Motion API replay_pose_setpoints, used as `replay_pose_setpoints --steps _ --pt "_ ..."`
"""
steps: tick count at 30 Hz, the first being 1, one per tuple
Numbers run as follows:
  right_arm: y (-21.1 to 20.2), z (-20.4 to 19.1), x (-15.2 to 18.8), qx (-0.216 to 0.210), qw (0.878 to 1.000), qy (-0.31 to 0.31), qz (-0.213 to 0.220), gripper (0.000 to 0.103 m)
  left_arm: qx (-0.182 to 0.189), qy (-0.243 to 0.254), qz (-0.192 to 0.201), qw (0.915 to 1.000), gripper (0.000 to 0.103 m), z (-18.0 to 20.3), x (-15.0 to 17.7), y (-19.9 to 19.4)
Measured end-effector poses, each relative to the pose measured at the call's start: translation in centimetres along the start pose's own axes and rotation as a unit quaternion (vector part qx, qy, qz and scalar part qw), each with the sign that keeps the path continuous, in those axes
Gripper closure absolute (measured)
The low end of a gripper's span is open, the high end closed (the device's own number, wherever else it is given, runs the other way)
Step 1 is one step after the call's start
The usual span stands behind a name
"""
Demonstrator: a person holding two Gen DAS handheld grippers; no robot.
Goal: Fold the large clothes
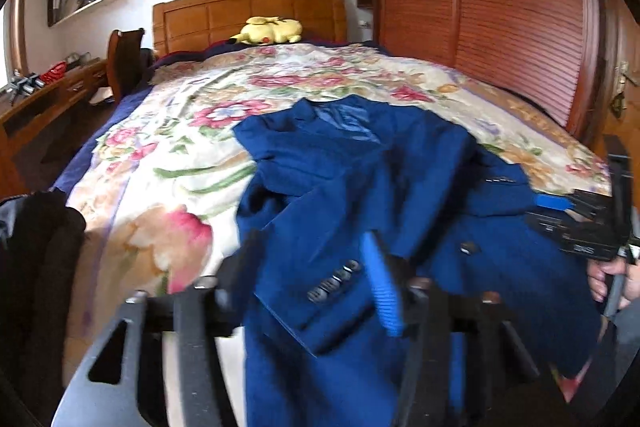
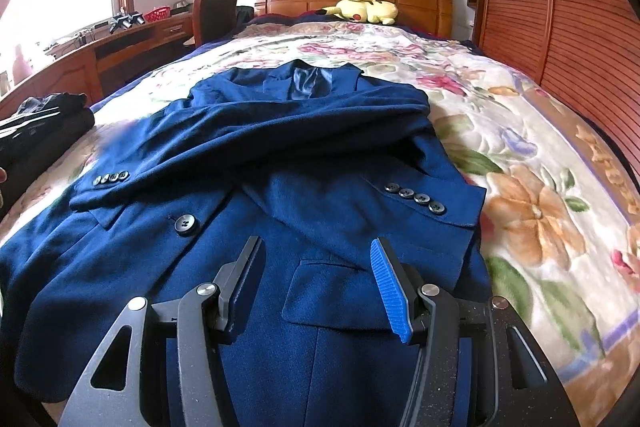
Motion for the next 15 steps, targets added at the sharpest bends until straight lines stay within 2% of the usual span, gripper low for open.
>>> replay_pose_setpoints --steps 1,4,15 --pt "0.0 0.0 0.0 0.0 1.0 0.0 0.0 0.046 0.001 0.0 0.002 1.0 0.03 0.2 0.2 -0.4" --pt "0.0 0.0 0.1 -0.001 1.0 0.0 -0.001 0.046 -0.001 0.006 0.002 1.0 0.025 0.7 0.8 -1.2" --pt "-0.6 -0.2 0.9 -0.004 1.0 -0.008 -0.002 0.046 -0.018 0.004 -0.025 0.9995 0.023 0.9 4.5 -2.9"
Point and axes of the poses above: each gripper's, at about its wrist camera, not at the fingertips, and y roughly the way its jaws point, z to its right, x to its underside, the point moved 10 cm from there along y, roughly the way its jaws point, and after that the axes turned 4 degrees about -y, right-handed, at the moved point
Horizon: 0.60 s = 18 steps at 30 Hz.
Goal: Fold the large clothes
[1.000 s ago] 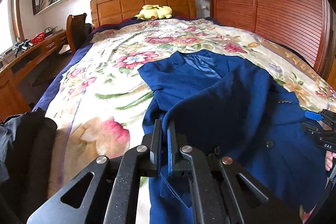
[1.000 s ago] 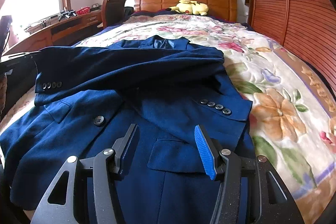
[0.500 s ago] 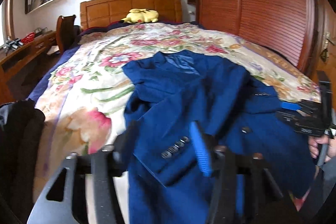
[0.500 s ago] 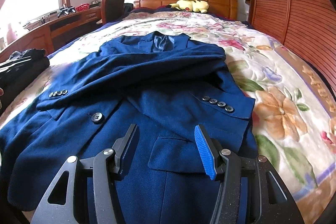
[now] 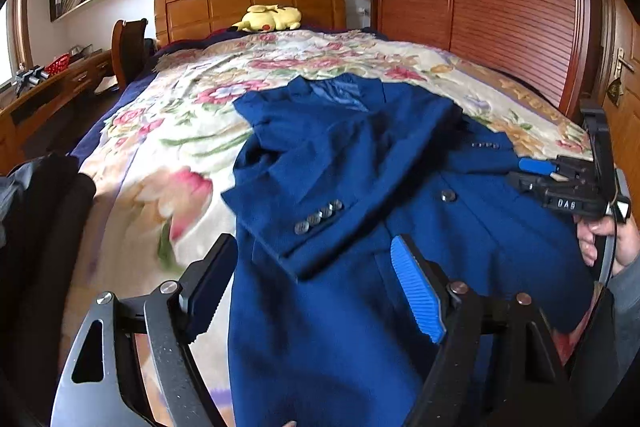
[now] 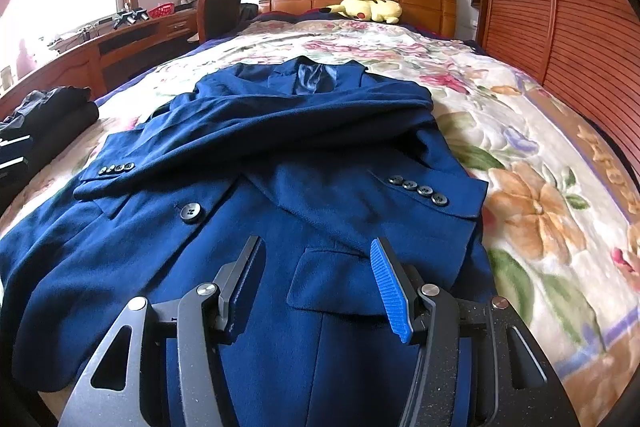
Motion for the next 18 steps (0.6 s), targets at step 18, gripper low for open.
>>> replay_pose_setpoints --steps 18 --pt "-6.4 1.1 4.6 0.008 1.0 0.014 0.003 0.033 -0.019 -0.018 -0.003 0.9997 0.023 -3.2 5.0 -4.3"
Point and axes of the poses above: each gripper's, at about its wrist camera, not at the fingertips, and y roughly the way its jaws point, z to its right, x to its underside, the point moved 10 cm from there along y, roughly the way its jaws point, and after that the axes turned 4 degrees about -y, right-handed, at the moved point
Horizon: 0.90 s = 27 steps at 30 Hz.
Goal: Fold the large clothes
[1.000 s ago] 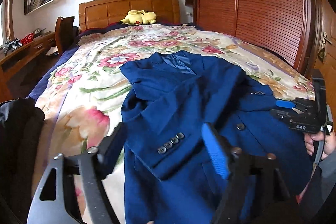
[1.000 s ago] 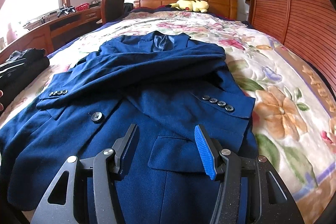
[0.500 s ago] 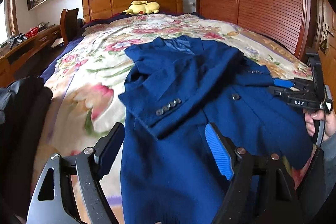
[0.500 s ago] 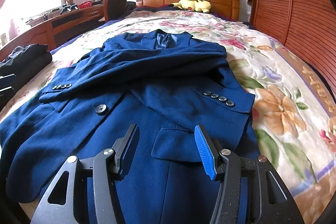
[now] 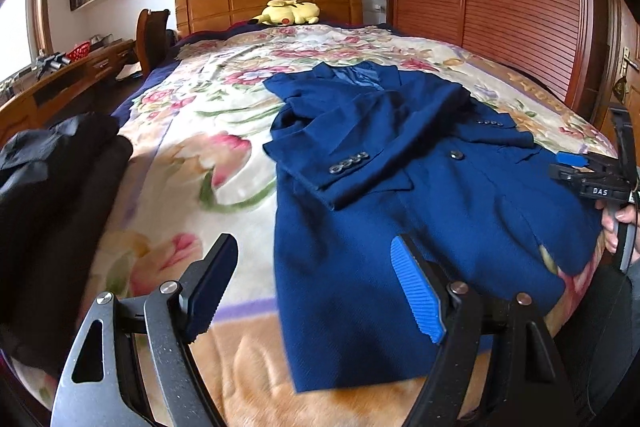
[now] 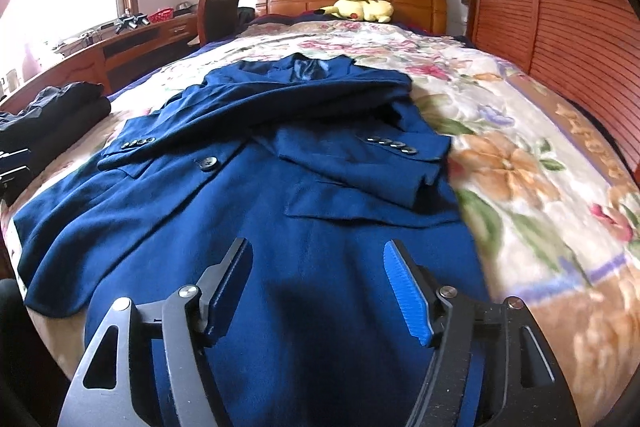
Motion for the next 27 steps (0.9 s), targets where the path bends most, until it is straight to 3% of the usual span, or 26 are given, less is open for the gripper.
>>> replay_pose_setpoints --steps 10,21,27 --pt "-3.2 5.0 3.0 0.046 0.998 0.001 -0.037 0.033 -0.003 -0.012 -0.02 0.9997 0.023 -1.2 2.0 0.9" --pt "-3.4 5.9 4.8 0.027 0.998 0.011 -0.062 0.033 -0.008 -0.012 -0.057 0.9983 0.023 -2.2 3.6 2.4" --pt "-3.2 5.7 5.3 0.012 0.997 0.006 -0.069 0.036 0.002 -0.018 -0.066 0.9976 0.045 -2.1 4.2 2.7"
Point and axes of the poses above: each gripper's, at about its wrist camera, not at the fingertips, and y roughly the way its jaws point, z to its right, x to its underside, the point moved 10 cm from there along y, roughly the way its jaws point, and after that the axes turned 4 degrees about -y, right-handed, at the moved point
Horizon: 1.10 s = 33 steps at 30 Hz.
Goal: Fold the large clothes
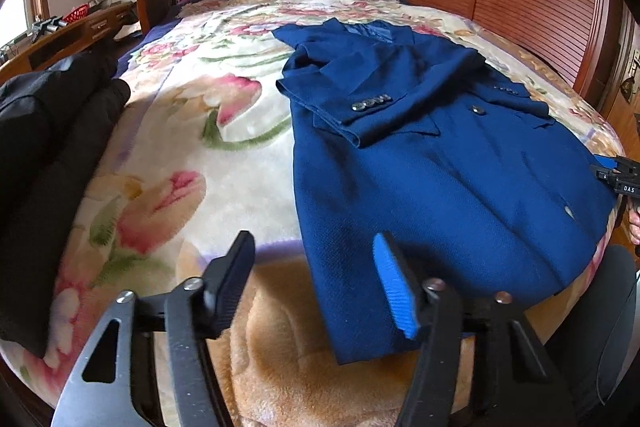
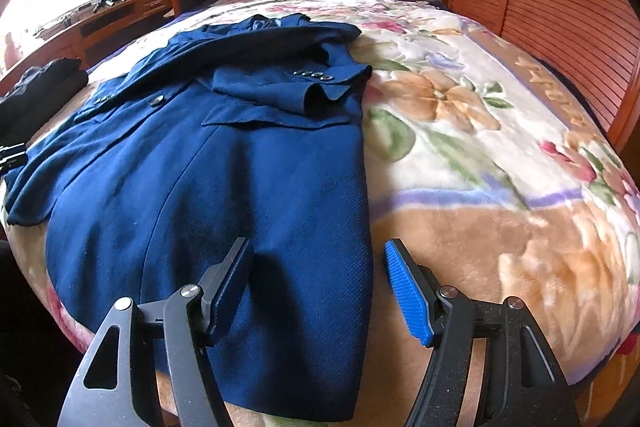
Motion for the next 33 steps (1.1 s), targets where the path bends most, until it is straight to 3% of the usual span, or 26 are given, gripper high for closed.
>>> replay_pose_setpoints --steps 2,4,6,9,12,18,20,22,24,33 --pt "0.1 -0.3 0.0 -0.011 1.0 -0.001 -0.001 0.043 0.001 0.001 0.0 1.0 0.048 0.1 0.1 0.1" --pt "0.1 -0.5 0.1 -0.024 1.0 -0.005 -0.002 0.051 0.023 -0.003 -0.006 0.9997 0.049 0.5 0.2 0.2" --pt "0.2 -1.0 0.0 -0.044 0.999 -0.009 -0.006 0.069 0.029 -0.005 -0.008 0.9995 0.05 0.8 0.3 0.2" --pt "0.2 -1.5 -0.2 -0.045 0.999 -0.027 -0.006 0.085 0.027 0.002 -0.013 0.9996 0.06 1.3 0.4 0.1" --pt "0.1 -1.5 -0.5 -0.039 0.999 -0.028 -0.001 0.094 0.028 -0.004 -0.019 0.9994 0.067 1.1 0.5 0.3" --pt "-0.1 -1.5 -1.0 -0.017 0.999 -0.037 -0.001 0.096 0.036 -0.022 -0.024 0.9988 0.071 0.8 0.9 0.2" --pt "-0.3 -1.4 -1.3 -0.016 0.999 -0.033 0.003 0.096 0.033 -0.022 -0.024 0.9989 0.079 0.9 0.8 0.1" --pt "-0.7 -1.4 -1.5 -0.017 0.999 -0.025 0.012 0.097 0.027 -0.022 -0.021 0.9992 0.095 0.9 0.7 0.0" --pt "-1.4 -1.3 -1.7 -0.018 0.999 -0.018 0.025 0.098 0.021 -0.02 -0.014 0.9995 0.098 1.0 0.5 -0.6" --pt "-5.4 -2.4 -3.1 -0.02 0.997 -0.019 0.073 0.099 0.014 0.005 0.055 0.9984 0.1 2.7 -1.6 -6.2"
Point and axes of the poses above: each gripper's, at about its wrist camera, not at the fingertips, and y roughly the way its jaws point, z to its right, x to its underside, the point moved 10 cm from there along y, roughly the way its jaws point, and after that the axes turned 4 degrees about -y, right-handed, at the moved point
